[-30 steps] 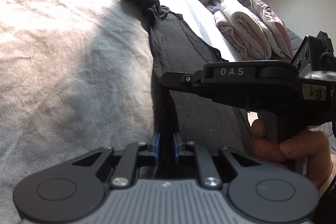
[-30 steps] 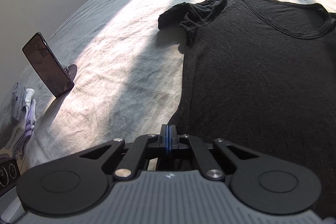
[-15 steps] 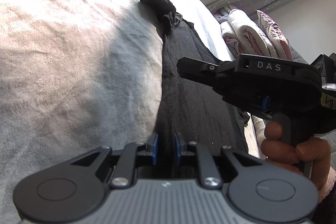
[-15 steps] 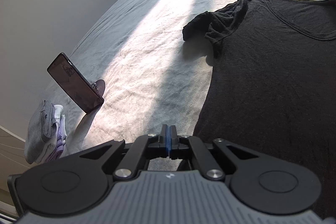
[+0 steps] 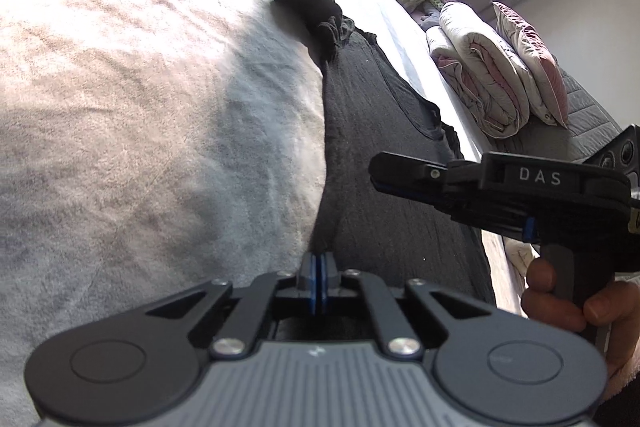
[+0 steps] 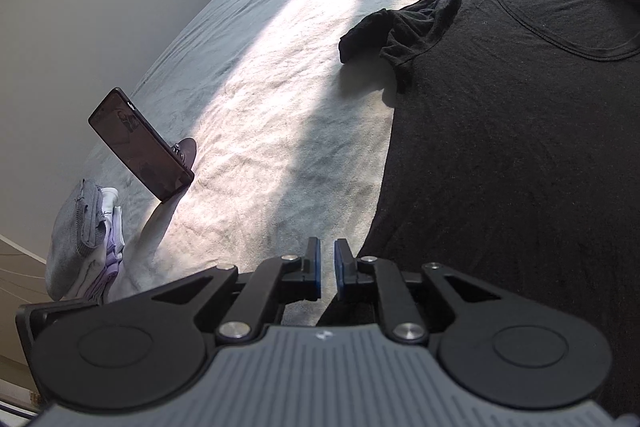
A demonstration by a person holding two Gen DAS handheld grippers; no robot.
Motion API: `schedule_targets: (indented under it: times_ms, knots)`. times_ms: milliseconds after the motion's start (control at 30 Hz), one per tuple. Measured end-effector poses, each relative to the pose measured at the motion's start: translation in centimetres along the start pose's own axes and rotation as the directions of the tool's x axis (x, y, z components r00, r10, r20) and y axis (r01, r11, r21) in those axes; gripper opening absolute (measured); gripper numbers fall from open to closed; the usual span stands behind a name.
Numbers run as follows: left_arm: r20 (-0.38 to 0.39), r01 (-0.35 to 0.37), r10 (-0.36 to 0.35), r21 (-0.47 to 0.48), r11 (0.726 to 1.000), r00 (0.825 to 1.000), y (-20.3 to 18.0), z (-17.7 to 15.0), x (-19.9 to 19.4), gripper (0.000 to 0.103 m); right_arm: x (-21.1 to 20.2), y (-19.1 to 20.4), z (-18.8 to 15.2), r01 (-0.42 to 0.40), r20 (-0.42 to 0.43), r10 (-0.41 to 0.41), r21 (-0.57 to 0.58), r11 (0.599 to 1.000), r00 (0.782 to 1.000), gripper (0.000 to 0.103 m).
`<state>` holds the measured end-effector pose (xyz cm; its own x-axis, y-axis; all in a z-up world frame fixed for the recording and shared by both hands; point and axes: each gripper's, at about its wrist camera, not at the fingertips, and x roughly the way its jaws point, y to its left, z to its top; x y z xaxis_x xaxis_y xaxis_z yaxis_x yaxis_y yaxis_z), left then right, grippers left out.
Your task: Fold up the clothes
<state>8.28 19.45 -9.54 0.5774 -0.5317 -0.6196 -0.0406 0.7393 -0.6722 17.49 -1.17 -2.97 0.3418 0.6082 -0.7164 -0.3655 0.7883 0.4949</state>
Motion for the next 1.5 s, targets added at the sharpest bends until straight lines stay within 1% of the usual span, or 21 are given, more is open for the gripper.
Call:
schedule_targets:
  times_ms: [100, 233, 300, 333, 367, 533, 600, 667, 800, 867, 900, 933, 1067, 1133, 1167, 1267, 1333, 1367, 1400, 1433, 1500]
  knots:
    - [-0.012, -0.001, 0.001, -0.009, 1.0, 1.0, 0.3, 0.2, -0.2, 0.002, -1.1, 0.1, -2.2, 0.028, -0.011, -0.029, -0.031, 0.999, 1.0, 0.015]
    - [-0.024, -0.002, 0.002, -0.022, 1.0, 1.0, 0.5, 0.3, -0.1, 0.002, -2.4, 1.0, -6.3, 0.018, -0.043, -0.021, -0.063, 0.998, 0.999, 0.017]
    - [-0.029, -0.004, 0.003, -0.031, 1.0, 1.0, 0.5, 0.4, 0.0, 0.002, -3.1, 1.9, -8.1, 0.007, -0.046, -0.011, -0.084, 0.996, 0.999, 0.027]
    - [-0.031, -0.005, 0.004, -0.034, 0.999, 1.0, 0.5, 0.4, 0.0, 0.002, -3.4, 2.5, -9.0, 0.001, -0.046, -0.006, -0.095, 0.995, 0.999, 0.037]
    - [-0.032, -0.006, 0.005, -0.036, 0.999, 0.999, 0.5, 0.5, 0.0, 0.002, -3.7, 3.0, -9.9, -0.007, -0.043, 0.002, -0.108, 0.994, 0.999, 0.039]
    - [-0.035, -0.016, 0.014, -0.036, 0.999, 0.999, 0.3, 0.7, 0.1, 0.002, -4.6, 5.8, -13.2, -0.042, -0.043, 0.035, -0.176, 0.983, 0.998, 0.039]
    - [-0.034, -0.018, 0.017, -0.04, 0.999, 0.999, 0.3, 0.8, 0.2, 0.002, -4.4, 7.0, -14.4, -0.03, -0.049, 0.02, -0.218, 0.975, 0.999, 0.041]
    - [-0.032, -0.02, 0.018, -0.043, 0.999, 0.999, 0.3, 0.8, 0.3, 0.002, -3.9, 7.9, -15.4, -0.011, -0.054, -0.003, -0.261, 0.965, 0.999, 0.047]
    - [-0.025, -0.027, 0.025, -0.043, 0.999, 0.999, 0.3, 0.9, 0.4, 0.002, -2.6, 8.6, -17.3, 0.079, -0.019, -0.091, -0.335, 0.939, 0.996, 0.046]
    - [-0.018, -0.034, 0.033, -0.038, 0.999, 0.999, 0.2, 0.9, 0.2, 0.002, -2.3, 8.6, -18.1, 0.116, 0.007, -0.122, -0.351, 0.929, 0.993, 0.019]
    - [-0.013, -0.039, 0.038, -0.033, 0.999, 0.999, 0.1, 0.9, 0.1, 0.002, -2.4, 8.4, -18.1, 0.106, 0.008, -0.11, -0.332, 0.937, 0.994, 0.014]
    - [-0.007, -0.044, 0.044, -0.028, 0.999, 0.999, 0.0, 0.9, 0.0, 0.002, -2.6, 8.2, -18.1, 0.082, 0.002, -0.086, -0.307, 0.948, 0.996, 0.006]
    - [0.012, -0.092, 0.092, 0.021, 0.996, 0.996, -0.4, 0.8, -1.0, 0.001, -3.7, 7.7, -17.8, -0.019, -0.022, 0.015, -0.217, 0.976, 1.0, 0.006]
    - [0.017, -0.115, 0.114, 0.044, 0.992, 0.993, -0.5, 0.7, -1.4, 0.001, -4.2, 7.4, -17.6, -0.07, -0.03, 0.065, -0.171, 0.983, 0.997, 0.004]
    - [0.02, -0.123, 0.122, 0.052, 0.991, 0.992, -0.4, 0.7, -1.5, 0.001, -4.1, 7.4, -17.6, -0.081, -0.039, 0.076, -0.161, 0.984, 0.996, 0.004]
    - [0.022, -0.136, 0.134, 0.078, 0.988, 0.991, -0.6, 0.5, -1.3, 0.002, -2.5, 7.8, -18.1, -0.044, -0.066, 0.032, -0.191, 0.981, 0.997, 0.004]
    - [0.025, -0.143, 0.141, 0.108, 0.984, 0.99, -1.0, 0.4, -1.1, 0.002, -2.1, 7.5, -17.9, -0.051, -0.07, 0.04, -0.17, 0.984, 0.997, 0.004]
    - [0.028, -0.148, 0.146, 0.121, 0.982, 0.989, -1.2, 0.3, -1.2, 0.003, -2.2, 7.4, -17.7, -0.059, -0.07, 0.048, -0.154, 0.986, 0.996, 0.006]
    - [0.033, -0.153, 0.15, 0.134, 0.979, 0.988, -1.5, 0.4, -1.3, 0.003, -2.3, 7.2, -17.4, -0.072, -0.07, 0.063, -0.14, 0.988, 0.996, 0.01]
    - [0.039, -0.158, 0.154, 0.143, 0.977, 0.987, -1.7, 0.4, -1.4, 0.005, -2.7, 7.1, -17.0, -0.083, -0.069, 0.074, -0.131, 0.988, 0.995, 0.016]
    - [0.052, -0.165, 0.159, 0.15, 0.975, 0.986, -1.9, 0.5, -1.6, 0.015, -3.5, 6.8, -16.5, -0.086, -0.065, 0.078, -0.133, 0.987, 0.995, 0.018]
